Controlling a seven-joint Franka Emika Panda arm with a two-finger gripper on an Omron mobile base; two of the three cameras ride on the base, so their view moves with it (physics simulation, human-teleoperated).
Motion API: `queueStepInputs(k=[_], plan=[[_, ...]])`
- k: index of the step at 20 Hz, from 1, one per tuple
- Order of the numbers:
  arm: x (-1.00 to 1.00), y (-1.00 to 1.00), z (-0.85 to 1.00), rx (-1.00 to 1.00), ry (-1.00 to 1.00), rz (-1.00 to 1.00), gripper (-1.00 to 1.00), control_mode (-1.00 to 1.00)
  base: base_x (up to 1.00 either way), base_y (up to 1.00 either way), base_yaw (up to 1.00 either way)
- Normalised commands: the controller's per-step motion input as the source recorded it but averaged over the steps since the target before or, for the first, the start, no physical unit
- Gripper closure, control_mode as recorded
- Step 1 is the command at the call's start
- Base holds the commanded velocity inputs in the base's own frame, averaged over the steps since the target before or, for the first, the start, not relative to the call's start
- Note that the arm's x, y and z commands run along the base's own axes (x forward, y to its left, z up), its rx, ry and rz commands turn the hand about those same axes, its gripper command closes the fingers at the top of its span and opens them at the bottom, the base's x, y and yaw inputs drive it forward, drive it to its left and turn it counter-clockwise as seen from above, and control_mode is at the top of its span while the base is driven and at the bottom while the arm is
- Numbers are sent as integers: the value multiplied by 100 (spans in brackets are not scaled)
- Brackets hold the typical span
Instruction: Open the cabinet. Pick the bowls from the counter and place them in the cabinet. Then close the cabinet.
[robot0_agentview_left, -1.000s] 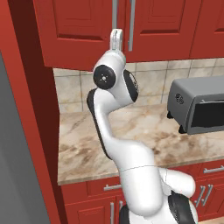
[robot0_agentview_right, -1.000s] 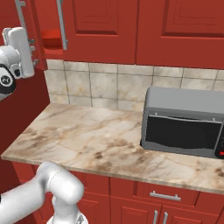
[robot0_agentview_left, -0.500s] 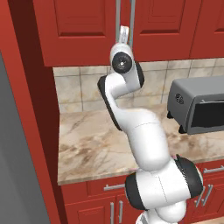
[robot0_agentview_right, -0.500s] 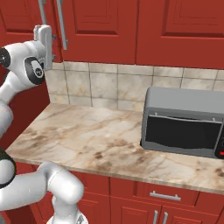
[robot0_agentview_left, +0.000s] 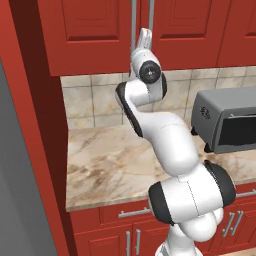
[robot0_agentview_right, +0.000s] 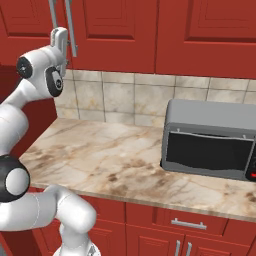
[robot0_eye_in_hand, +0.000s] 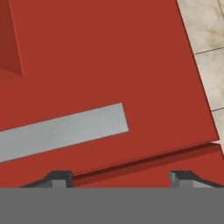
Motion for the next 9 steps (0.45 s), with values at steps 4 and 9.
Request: queueStepInputs(k=[4, 9], plan=[[100, 0, -32, 5, 0, 3, -100, -100, 0, 0, 0], [100, 0, -39, 3, 0, 1, -100, -100, 0, 0, 0]])
